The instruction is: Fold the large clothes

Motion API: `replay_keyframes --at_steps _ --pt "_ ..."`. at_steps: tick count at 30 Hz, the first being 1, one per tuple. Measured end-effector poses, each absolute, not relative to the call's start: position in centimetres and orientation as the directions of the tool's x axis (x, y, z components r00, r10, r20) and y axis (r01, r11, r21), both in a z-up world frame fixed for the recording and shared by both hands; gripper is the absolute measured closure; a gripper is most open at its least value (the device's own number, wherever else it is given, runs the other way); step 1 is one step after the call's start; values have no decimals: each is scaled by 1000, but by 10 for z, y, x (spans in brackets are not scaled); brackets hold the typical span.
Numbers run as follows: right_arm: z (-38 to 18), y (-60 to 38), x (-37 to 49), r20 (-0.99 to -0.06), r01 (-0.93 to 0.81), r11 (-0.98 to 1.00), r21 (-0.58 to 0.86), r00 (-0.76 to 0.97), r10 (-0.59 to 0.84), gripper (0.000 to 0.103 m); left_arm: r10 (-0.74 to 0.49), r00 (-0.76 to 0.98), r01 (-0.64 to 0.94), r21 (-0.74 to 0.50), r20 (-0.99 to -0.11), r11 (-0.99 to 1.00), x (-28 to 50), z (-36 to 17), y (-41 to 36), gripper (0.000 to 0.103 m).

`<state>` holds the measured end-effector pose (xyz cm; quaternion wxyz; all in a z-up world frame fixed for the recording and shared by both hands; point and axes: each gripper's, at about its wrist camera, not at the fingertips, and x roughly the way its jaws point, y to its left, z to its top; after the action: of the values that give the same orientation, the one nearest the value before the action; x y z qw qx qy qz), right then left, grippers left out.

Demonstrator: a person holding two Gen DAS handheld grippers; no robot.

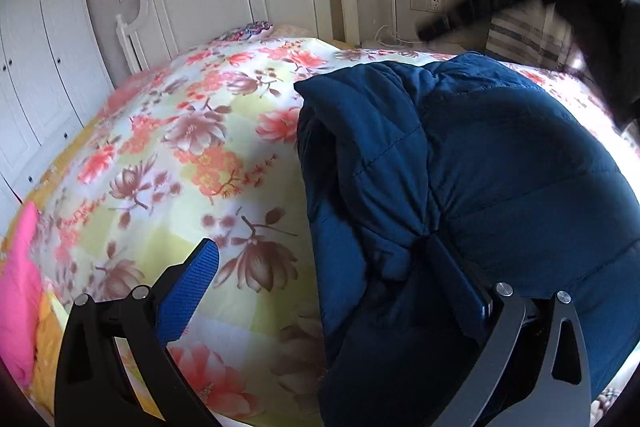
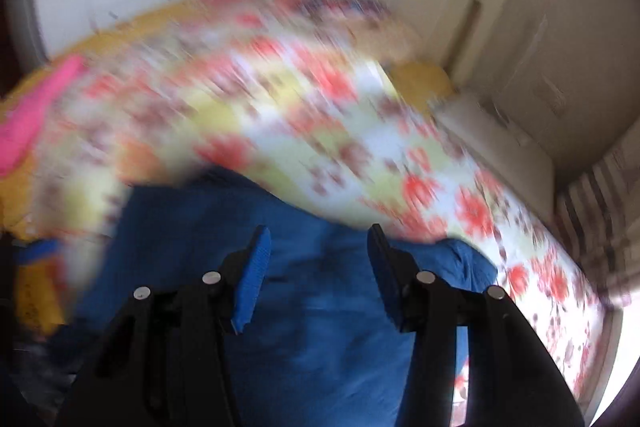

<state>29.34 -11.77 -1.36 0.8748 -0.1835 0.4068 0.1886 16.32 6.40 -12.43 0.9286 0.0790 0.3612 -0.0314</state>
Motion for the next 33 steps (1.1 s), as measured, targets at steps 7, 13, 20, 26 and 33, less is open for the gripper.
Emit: replay_keyframes --at_steps 7,13,20,26,33 --pt "-71 -51 287 -860 -617 732 -290 503 84 42 21 744 86 128 -668 988 160 -128 63 4" --pt "-88 -48 298 -866 -598 751 -280 495 71 42 -2 727 101 104 -686 989 166 -131 68 4" --pt "-20 -93 246 -748 -540 813 -219 627 215 42 -13 735 102 92 -678 991 163 -133 69 4" --pt "-3 -151 192 -668 -469 855 -219 711 219 31 -18 738 101 84 -675 991 161 -132 69 4" --pt "-86 -199 205 -712 -455 890 35 614 342 30 -8 734 93 88 -679 992 164 -134 66 4"
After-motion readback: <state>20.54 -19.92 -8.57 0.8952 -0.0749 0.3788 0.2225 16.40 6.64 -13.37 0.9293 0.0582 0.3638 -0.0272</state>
